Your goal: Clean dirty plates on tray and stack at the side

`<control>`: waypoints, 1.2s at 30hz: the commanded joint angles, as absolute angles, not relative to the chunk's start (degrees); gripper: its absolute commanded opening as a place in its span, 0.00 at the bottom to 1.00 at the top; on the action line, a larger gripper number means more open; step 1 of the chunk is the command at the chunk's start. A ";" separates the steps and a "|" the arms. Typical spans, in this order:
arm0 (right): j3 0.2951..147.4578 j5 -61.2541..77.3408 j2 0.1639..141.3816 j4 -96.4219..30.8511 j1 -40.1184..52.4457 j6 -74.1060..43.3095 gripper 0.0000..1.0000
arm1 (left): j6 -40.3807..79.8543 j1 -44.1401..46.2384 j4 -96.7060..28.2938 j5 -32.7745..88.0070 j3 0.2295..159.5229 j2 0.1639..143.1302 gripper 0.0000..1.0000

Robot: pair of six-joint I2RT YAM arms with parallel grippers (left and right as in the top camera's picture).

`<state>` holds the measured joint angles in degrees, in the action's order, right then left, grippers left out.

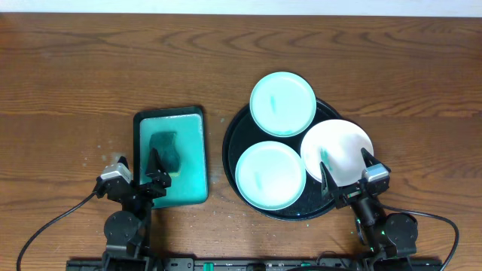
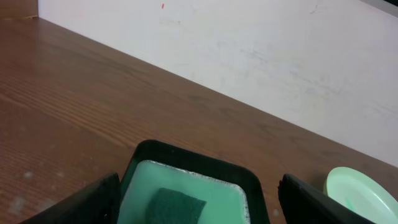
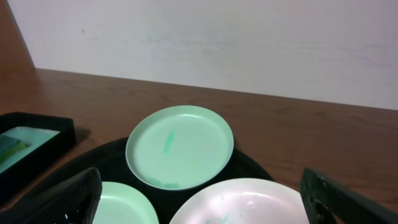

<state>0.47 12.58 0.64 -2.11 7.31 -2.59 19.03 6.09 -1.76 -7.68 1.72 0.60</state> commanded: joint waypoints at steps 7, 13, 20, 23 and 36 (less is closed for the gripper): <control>0.32 15.38 0.45 1.02 7.11 -3.40 0.99 | 18.48 5.80 -1.08 -5.17 0.23 0.38 0.81; 4.60 19.53 1.08 4.14 7.11 -3.20 0.99 | 18.17 5.80 0.93 -3.01 3.73 1.28 0.81; 22.17 19.35 13.63 -4.29 7.11 2.44 0.99 | 17.96 5.80 -8.36 -2.98 19.94 14.44 0.81; 32.53 19.79 23.62 -13.37 7.11 2.39 0.99 | 17.58 5.80 -18.35 -2.70 31.40 23.99 0.81; 64.29 30.46 68.05 -47.29 7.11 -4.25 0.99 | 17.67 5.80 -50.94 0.08 63.94 51.33 0.81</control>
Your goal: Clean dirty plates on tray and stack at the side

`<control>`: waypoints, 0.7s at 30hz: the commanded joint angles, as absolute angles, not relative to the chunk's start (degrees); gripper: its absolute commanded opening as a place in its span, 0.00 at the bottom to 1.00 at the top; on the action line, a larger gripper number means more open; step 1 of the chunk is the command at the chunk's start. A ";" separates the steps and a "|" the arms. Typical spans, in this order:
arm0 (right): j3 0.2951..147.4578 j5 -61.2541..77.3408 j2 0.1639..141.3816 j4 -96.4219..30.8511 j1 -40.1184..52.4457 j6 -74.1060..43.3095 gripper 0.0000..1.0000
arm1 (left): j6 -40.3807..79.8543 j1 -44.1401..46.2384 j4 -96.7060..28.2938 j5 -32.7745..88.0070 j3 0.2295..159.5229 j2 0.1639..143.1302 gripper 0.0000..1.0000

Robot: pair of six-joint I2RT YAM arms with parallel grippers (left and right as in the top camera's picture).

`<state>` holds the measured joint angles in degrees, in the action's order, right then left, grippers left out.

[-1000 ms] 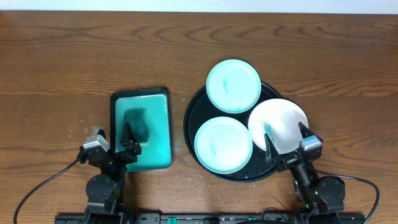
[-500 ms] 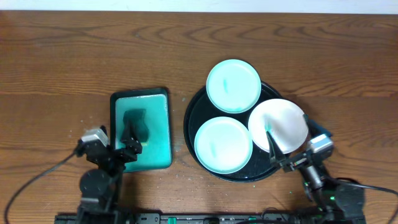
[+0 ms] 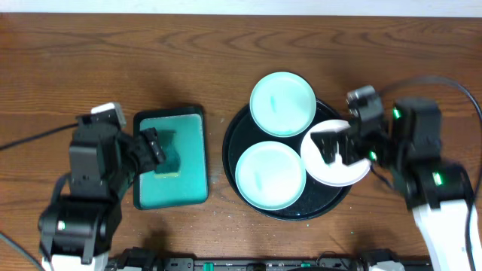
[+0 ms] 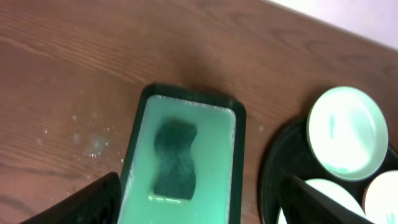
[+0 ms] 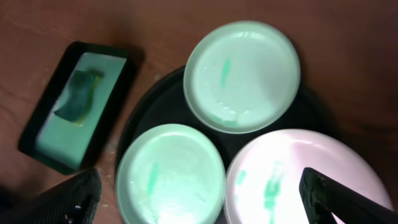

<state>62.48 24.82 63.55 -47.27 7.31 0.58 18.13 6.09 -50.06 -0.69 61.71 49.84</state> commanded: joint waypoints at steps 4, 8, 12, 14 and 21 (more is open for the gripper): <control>64.29 40.23 74.15 -43.00 7.64 -4.05 0.99 | 18.04 5.80 -51.90 3.49 63.94 51.90 0.81; 64.27 33.04 78.41 -45.63 10.35 -4.25 0.98 | 18.04 5.80 -53.43 3.95 63.94 51.92 0.81; 63.42 22.61 81.03 -52.47 15.42 -5.78 0.75 | 18.04 5.80 -55.40 3.92 62.98 52.80 0.80; 62.24 17.06 82.08 -56.42 18.48 -8.99 0.53 | 18.06 5.80 -55.92 3.92 61.87 54.17 0.80; 51.48 8.56 82.78 -55.07 25.50 -23.07 0.43 | 18.44 5.80 -56.23 4.23 60.58 61.36 0.80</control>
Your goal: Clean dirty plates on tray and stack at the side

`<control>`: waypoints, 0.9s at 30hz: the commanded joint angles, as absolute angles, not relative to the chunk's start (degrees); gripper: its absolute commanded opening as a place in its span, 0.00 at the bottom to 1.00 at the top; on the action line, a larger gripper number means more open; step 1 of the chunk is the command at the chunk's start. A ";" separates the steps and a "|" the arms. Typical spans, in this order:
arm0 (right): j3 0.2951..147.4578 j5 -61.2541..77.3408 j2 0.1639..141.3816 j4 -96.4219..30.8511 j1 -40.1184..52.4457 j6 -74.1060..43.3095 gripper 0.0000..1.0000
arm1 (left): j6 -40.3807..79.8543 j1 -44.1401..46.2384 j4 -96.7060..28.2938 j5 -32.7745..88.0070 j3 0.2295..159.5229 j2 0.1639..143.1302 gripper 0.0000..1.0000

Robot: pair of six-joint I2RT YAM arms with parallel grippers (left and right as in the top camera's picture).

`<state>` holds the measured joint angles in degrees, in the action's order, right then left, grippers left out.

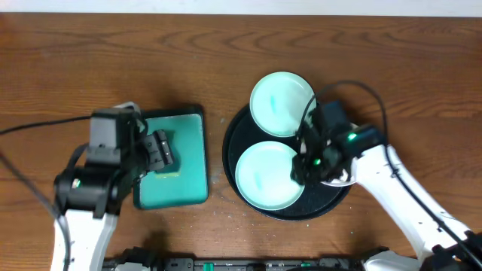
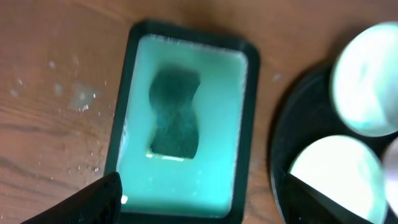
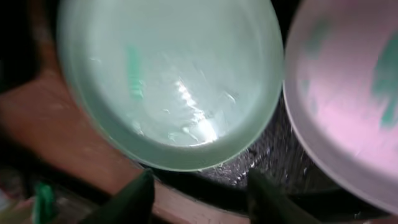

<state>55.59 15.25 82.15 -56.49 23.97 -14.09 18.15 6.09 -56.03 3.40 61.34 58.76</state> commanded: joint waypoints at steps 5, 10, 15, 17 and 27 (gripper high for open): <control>42.02 6.52 82.78 -42.02 25.91 -24.56 0.37 | 18.46 5.80 -56.07 6.87 60.58 66.08 0.80; 38.44 3.92 83.00 -32.10 25.91 -20.53 0.35 | 18.46 5.80 -55.35 6.87 60.58 67.83 0.79; 36.69 -1.52 85.27 -25.41 25.91 -23.20 0.18 | 18.48 5.80 -54.61 6.87 60.60 67.55 0.79; 36.69 -2.07 86.67 -22.24 25.91 -23.35 0.09 | 18.46 5.80 -54.92 6.85 60.60 67.61 0.79; 36.75 -7.29 87.31 -15.62 25.82 -29.19 0.01 | 27.35 5.80 -54.52 0.40 59.00 72.07 0.75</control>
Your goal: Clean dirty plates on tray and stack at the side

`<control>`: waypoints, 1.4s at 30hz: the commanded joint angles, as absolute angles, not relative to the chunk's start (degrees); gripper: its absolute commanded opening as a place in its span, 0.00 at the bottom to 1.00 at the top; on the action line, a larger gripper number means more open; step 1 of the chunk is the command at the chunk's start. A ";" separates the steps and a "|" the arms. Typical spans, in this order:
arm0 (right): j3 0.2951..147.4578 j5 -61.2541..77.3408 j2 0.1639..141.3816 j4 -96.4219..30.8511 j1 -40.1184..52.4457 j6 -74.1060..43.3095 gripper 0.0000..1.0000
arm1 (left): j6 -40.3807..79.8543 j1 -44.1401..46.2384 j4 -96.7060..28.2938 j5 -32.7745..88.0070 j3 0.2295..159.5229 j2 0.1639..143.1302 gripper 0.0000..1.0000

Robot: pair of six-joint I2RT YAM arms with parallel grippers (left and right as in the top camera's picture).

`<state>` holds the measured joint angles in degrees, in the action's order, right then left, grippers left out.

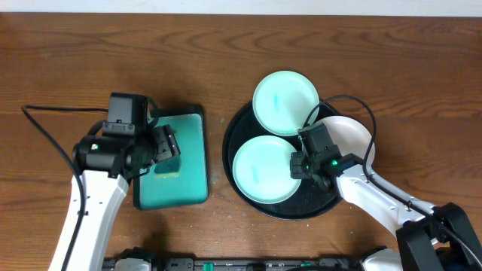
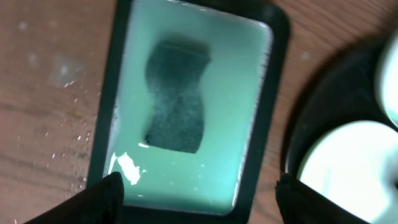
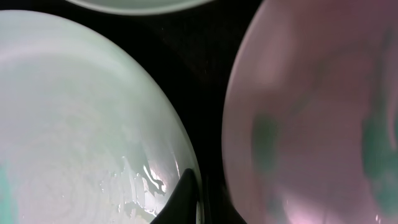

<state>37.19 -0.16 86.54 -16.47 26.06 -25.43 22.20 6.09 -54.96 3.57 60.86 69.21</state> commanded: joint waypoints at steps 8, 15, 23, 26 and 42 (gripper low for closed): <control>36.75 -7.90 87.31 -15.64 25.82 -28.82 0.01 | 27.70 5.78 -48.77 0.38 58.17 87.83 0.65; 36.75 -7.94 87.33 -15.79 25.82 -28.45 0.01 | 27.73 5.78 -43.57 0.38 58.17 100.97 0.52; 36.75 -7.92 87.33 -15.81 25.82 -28.45 0.01 | 26.59 5.78 -43.00 3.64 58.41 105.06 0.07; 36.75 -7.92 87.33 -15.81 25.82 -28.45 0.01 | 24.43 5.80 -43.79 7.42 59.33 102.50 0.07; 36.75 -9.98 87.33 -16.69 25.85 -40.10 0.01 | 29.93 10.61 -46.02 8.60 61.41 82.08 0.07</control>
<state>37.17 -4.62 86.63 -16.14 26.06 -33.52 26.70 8.73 -46.28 7.73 60.03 81.82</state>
